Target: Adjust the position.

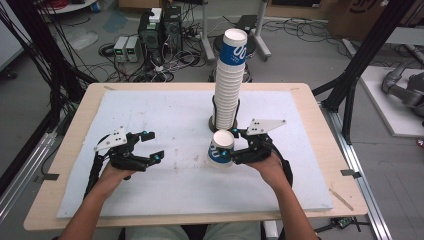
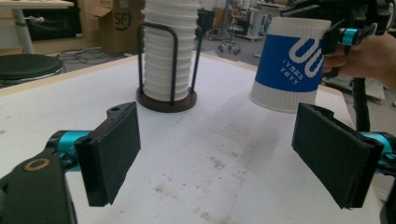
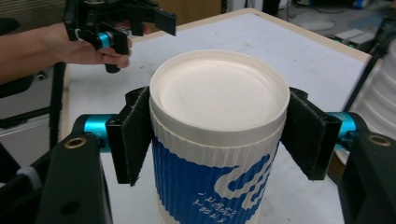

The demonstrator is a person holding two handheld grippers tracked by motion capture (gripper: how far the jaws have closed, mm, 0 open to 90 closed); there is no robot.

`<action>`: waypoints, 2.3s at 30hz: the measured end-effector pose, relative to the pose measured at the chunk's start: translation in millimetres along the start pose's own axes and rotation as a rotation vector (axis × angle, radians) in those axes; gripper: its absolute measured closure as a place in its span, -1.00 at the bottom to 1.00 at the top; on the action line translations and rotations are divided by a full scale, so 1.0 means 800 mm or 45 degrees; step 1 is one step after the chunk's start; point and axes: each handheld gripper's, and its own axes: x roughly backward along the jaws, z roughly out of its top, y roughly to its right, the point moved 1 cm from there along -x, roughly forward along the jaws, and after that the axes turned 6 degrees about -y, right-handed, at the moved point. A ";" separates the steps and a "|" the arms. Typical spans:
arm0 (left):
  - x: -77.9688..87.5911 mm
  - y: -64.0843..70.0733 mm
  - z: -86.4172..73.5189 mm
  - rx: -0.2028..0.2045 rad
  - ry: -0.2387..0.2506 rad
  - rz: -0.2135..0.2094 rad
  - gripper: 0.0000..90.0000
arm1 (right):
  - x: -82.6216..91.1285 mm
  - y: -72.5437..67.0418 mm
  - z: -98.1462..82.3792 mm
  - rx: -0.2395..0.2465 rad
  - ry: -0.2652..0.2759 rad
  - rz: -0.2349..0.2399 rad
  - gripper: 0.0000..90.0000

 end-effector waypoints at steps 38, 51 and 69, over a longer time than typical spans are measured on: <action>-0.068 0.049 0.000 -0.095 -0.075 -0.311 -0.66 | -0.060 -0.026 0.030 0.131 0.143 0.356 -0.31; -0.060 0.048 0.003 -0.169 -0.125 -0.291 -0.34 | -0.064 -0.023 0.030 0.113 0.141 0.368 -0.28; -0.057 0.044 0.017 -0.192 -0.369 -0.224 -0.27 | -0.045 -0.014 0.041 0.096 -0.061 0.261 -0.60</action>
